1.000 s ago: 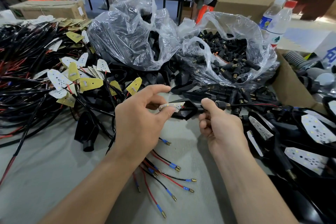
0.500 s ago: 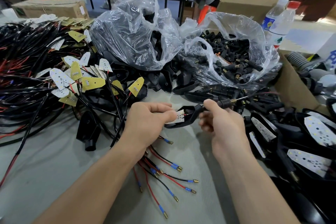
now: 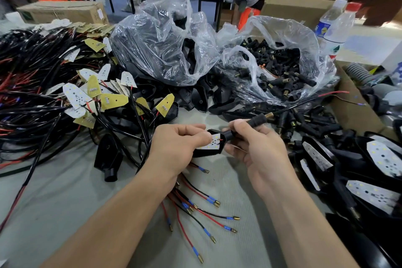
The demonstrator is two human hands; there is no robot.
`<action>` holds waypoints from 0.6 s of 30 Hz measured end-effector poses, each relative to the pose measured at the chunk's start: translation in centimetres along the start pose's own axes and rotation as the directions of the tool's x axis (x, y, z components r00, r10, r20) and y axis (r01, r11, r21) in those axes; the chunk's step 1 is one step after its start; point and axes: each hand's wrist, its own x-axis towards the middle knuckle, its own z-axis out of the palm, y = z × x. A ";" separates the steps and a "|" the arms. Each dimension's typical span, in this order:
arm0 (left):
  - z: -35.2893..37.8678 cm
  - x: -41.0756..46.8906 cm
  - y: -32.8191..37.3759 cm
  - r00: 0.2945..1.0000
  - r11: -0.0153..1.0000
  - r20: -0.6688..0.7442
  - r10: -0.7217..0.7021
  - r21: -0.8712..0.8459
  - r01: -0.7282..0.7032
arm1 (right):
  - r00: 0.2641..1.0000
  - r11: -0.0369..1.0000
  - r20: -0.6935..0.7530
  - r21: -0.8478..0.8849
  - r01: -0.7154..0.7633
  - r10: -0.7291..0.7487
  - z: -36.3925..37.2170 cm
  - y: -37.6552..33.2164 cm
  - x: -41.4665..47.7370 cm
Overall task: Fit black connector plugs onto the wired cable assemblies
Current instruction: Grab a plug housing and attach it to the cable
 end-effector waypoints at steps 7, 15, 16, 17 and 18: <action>0.5 -0.2 0.2 0.996 0.992 -0.087 -0.012 -0.123 0.002 | 0.996 0.998 0.064 0.019 -0.059 0.058 0.1 -0.1 -0.2; 0.3 -0.5 1.0 0.986 0.961 0.050 -0.158 -0.224 0.165 | 0.998 0.990 0.007 0.129 -0.062 0.062 0.1 -0.1 -0.2; 0.3 -0.5 1.1 0.983 0.955 0.075 -0.169 -0.234 0.182 | 0.998 0.990 0.020 0.131 -0.062 0.060 0.2 -0.1 -0.1; 0.3 -0.4 1.1 0.983 0.952 0.076 -0.165 -0.248 0.179 | 0.997 0.990 0.044 0.125 -0.063 0.058 0.2 -0.1 -0.1; 0.3 -0.4 1.2 0.986 0.949 0.066 -0.154 -0.268 0.166 | 0.996 0.991 0.068 0.120 -0.063 0.055 0.2 -0.1 -0.1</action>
